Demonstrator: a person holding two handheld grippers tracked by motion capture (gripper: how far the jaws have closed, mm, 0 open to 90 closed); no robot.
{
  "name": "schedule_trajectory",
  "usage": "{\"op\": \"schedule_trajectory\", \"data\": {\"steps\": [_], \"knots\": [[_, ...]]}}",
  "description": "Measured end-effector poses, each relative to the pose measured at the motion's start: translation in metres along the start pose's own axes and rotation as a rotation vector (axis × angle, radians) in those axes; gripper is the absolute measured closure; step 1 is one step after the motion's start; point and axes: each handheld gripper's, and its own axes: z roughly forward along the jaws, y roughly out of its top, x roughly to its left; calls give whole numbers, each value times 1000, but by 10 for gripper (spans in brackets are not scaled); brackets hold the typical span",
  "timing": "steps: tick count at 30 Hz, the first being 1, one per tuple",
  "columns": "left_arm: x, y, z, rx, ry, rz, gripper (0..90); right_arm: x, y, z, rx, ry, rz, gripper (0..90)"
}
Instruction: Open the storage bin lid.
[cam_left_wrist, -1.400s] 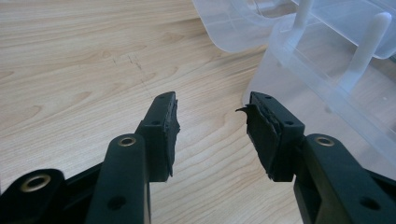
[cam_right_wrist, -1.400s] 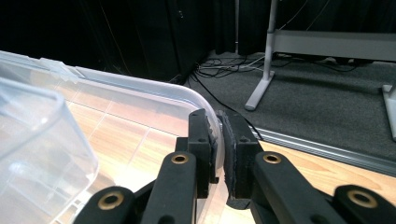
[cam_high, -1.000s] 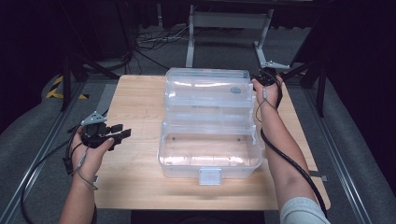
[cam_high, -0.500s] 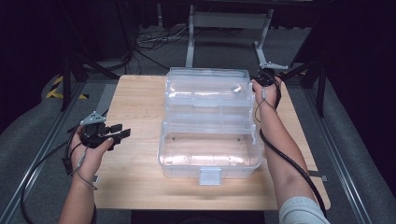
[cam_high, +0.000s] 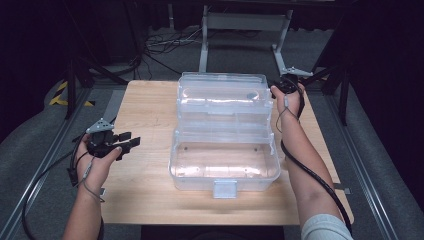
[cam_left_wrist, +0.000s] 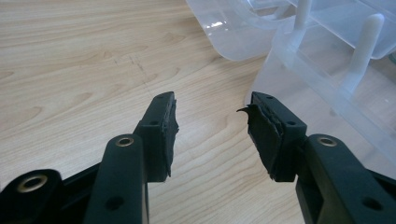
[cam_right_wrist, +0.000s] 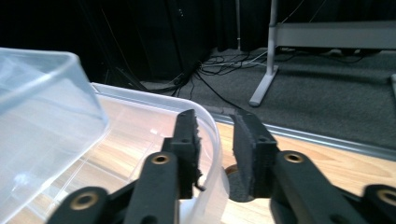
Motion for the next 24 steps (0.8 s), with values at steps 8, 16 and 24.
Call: {"op": "schedule_trajectory", "data": {"steps": [8,16,24], "knots": [[-6,12,9,-37,-58,29,488,-3,1,-37,-22,5,-32,558],[-21,25,12,11,-113,98,442,-9,0,-85,-22,17,-79,500],[-19,28,20,25,-87,114,288,-18,-7,-124,-18,40,-107,466]]}}
